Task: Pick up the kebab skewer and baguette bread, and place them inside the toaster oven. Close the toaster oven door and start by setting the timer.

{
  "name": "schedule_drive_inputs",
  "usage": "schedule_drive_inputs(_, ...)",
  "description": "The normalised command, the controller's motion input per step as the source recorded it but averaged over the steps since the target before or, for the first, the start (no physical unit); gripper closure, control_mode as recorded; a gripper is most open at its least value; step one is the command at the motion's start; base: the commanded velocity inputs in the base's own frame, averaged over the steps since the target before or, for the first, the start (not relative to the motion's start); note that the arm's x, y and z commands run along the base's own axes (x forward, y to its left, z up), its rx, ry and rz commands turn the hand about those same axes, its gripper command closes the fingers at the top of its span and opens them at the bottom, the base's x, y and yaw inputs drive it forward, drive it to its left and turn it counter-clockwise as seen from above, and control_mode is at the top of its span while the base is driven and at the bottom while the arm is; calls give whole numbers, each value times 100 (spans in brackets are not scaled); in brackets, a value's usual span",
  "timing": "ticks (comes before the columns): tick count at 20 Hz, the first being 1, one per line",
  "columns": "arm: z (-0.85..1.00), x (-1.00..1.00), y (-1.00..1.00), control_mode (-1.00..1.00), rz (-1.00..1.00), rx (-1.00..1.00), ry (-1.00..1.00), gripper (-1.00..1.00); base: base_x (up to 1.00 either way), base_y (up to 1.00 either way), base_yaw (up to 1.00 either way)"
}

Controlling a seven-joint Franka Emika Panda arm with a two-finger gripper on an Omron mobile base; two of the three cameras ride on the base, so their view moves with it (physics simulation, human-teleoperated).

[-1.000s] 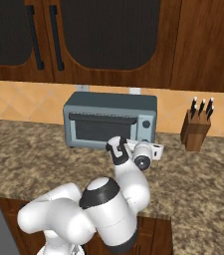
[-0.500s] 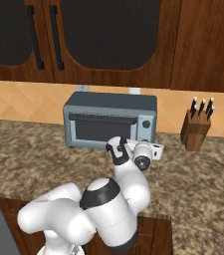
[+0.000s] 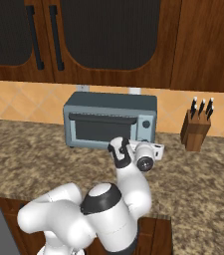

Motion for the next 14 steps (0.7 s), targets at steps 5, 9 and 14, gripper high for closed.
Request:
schedule_drive_inputs(5,0,0,-1,-100,6,1,0,100,0,0,0)
schedule_drive_inputs(9,0,0,0,-100,1,0,0,100,0,0,0)
schedule_drive_inputs(14,0,0,8,-100,0,0,0,100,0,0,0)
